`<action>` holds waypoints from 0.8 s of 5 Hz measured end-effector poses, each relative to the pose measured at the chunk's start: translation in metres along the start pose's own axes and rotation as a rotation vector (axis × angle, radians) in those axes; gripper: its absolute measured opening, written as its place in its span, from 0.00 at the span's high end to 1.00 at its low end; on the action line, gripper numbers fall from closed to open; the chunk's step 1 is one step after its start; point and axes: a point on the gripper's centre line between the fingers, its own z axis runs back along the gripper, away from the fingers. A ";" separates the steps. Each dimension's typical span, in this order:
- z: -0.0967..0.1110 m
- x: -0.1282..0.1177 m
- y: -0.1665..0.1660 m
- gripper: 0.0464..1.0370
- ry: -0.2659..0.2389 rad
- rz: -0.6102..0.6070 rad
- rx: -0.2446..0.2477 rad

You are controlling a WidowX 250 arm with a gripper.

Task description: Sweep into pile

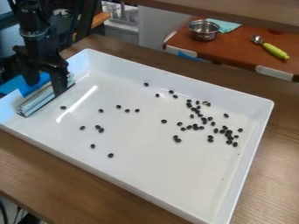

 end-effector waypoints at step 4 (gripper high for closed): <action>-0.009 -0.013 -0.002 0.72 0.050 -0.083 0.025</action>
